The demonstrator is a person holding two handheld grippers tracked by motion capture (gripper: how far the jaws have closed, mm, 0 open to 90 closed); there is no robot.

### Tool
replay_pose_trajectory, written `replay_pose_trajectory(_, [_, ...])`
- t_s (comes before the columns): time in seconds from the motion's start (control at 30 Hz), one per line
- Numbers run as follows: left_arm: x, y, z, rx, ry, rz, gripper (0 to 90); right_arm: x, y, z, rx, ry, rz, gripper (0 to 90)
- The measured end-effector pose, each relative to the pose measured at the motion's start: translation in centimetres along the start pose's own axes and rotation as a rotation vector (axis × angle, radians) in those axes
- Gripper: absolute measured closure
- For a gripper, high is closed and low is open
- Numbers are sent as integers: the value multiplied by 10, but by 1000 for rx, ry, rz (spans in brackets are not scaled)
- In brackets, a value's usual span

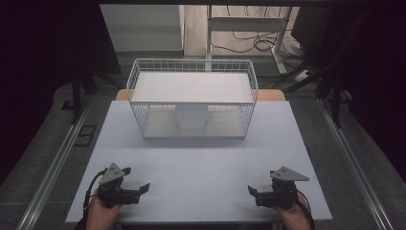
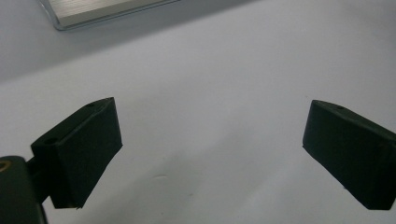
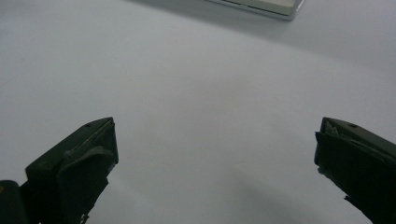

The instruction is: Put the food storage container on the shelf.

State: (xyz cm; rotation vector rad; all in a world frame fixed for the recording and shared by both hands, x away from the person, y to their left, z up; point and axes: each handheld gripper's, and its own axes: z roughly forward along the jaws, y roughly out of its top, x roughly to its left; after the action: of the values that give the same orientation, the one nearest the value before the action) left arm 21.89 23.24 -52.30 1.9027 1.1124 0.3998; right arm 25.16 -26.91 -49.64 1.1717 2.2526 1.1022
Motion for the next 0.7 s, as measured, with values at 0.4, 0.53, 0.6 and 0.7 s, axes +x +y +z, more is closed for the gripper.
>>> replay_pose_trajectory(0.4, [3,-3,-7,22,34,-12,51,-11,-13,-17,-10,-40,33,0])
replay_pose_trajectory(0.53, [4,-4,-9,28,44,-11,55,-14,-15,-21,-16,-50,36,0])
replay_pose_trajectory(0.6, [6,-6,-12,32,56,-13,57,-17,-17,-25,-19,-58,47,0])
replay_pose_trajectory(0.7, [8,-8,-15,34,71,-19,58,-21,-19,-29,-20,-77,50,0])
